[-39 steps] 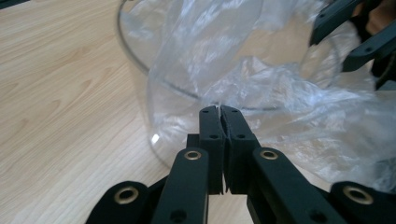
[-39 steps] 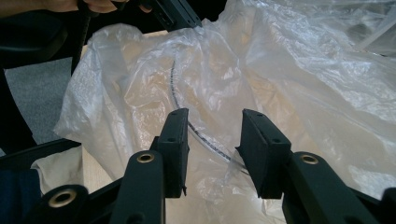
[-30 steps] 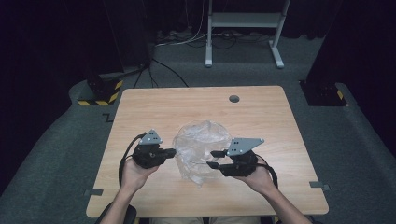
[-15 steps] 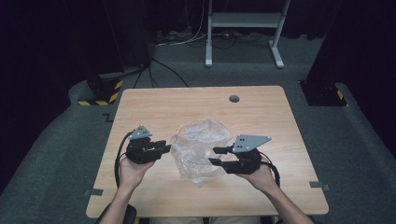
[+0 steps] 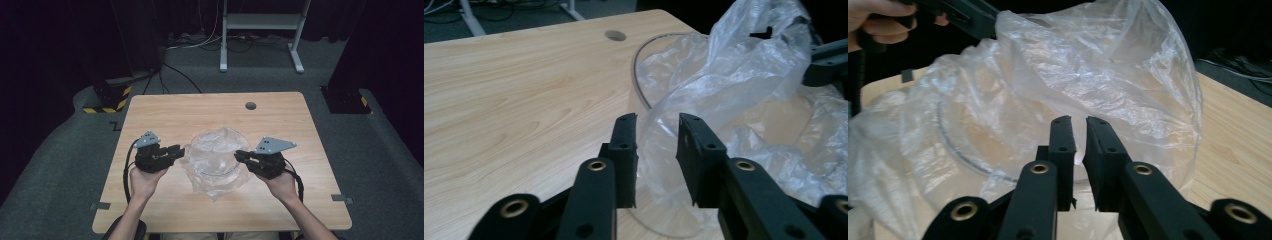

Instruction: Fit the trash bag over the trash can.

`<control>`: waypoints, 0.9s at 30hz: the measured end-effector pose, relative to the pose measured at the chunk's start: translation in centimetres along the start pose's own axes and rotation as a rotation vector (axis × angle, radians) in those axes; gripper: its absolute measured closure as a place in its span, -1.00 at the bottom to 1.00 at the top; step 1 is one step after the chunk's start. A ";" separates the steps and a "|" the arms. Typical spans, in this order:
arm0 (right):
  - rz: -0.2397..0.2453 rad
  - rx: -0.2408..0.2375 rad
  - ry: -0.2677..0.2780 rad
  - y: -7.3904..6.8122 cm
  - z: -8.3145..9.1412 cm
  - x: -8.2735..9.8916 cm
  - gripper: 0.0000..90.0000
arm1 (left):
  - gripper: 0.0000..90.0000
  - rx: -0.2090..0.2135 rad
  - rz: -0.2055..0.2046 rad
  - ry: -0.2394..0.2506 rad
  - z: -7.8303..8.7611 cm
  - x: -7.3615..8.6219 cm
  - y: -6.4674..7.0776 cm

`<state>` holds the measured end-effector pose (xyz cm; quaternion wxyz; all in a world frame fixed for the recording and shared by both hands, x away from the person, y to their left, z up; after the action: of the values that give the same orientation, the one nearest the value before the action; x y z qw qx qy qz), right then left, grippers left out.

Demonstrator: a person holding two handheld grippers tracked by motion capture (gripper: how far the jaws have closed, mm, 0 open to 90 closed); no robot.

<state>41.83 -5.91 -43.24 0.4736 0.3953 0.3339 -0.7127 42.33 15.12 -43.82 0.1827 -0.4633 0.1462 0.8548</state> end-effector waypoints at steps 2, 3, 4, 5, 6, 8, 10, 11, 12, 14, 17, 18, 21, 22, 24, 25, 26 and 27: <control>-0.003 0.016 -0.005 0.3 -0.1 0.1 0.90 | 0.66 0.007 -0.010 -0.006 -0.4 -0.1 0.3; -0.008 0.020 -0.006 0.4 -0.2 0.1 0.91 | 0.70 0.005 -0.022 -0.012 -0.6 -0.2 0.4; -0.012 0.025 -0.009 0.6 -0.3 0.2 0.91 | 0.75 0.003 -0.029 -0.013 -0.7 -0.3 0.5; -0.014 0.028 -0.011 0.6 -0.4 0.2 0.91 | 0.80 0.002 -0.030 -0.013 -0.9 -0.4 0.6; -0.015 0.032 -0.011 0.8 -0.4 0.2 0.90 | 0.85 -0.008 -0.040 -0.015 -0.9 -0.5 0.5; -0.021 0.032 0.006 0.9 -0.4 0.1 0.80 | 0.94 -0.012 -0.035 -0.010 -1.0 -0.7 0.5; -0.022 0.030 0.026 1.0 -0.2 -0.3 0.69 | 0.99 -0.018 -0.030 0.001 -1.0 -1.1 0.2; -0.025 0.032 0.040 1.0 0.0 -0.5 0.62 | 1.00 -0.022 -0.029 -0.002 -1.1 -1.1 0.1; -0.021 0.035 0.049 1.0 0.1 -0.7 0.57 | 1.00 -0.029 -0.030 -0.002 -1.2 -1.2 -0.1; -0.018 0.049 0.072 1.2 0.5 -1.1 0.50 | 1.00 -0.033 -0.019 -0.002 -1.4 -1.2 -0.4; -0.020 0.052 0.086 1.4 0.8 -1.4 0.47 | 0.99 -0.012 -0.007 0.016 -1.4 -1.4 -0.4; -0.020 0.052 0.089 1.5 0.8 -1.4 0.46 | 0.91 0.004 0.001 0.033 -1.3 -1.6 -0.2; -0.019 0.059 0.103 1.7 1.2 -1.7 0.46 | 0.49 0.036 0.026 0.067 -1.1 -2.1 0.1; -0.021 0.060 0.107 1.8 1.3 -1.8 0.45 | 0.40 0.040 0.030 0.075 -1.0 -2.2 0.2; -0.019 0.066 0.118 2.0 1.7 -2.1 0.41 | 0.26 0.047 0.026 0.084 -1.0 -2.2 0.3; -0.020 0.071 0.123 2.1 1.8 -2.2 0.38 | 0.24 0.052 0.015 0.089 -1.0 -2.3 0.5; -0.026 0.076 0.129 2.4 2.0 -2.3 0.35 | 0.25 0.054 0.009 0.090 -1.1 -2.3 0.6; -0.030 0.081 0.128 2.5 2.1 -2.4 0.32 | 0.28 0.057 -0.001 0.084 -1.1 -2.2 0.8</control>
<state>44.27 -7.54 -40.44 0.4241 0.4539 0.3405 -0.7058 43.95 13.57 -42.46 0.1901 -0.4935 0.1775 0.8300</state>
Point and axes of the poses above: each handheld gripper's, and its own axes: z roughly backward along the jaws, x roughly out of its underside, y roughly to its right, the point moved 10 cm from there along -z, roughly forward along the jaws, and after that the axes turned 15 degrees about -x, right-handed, at the moved point
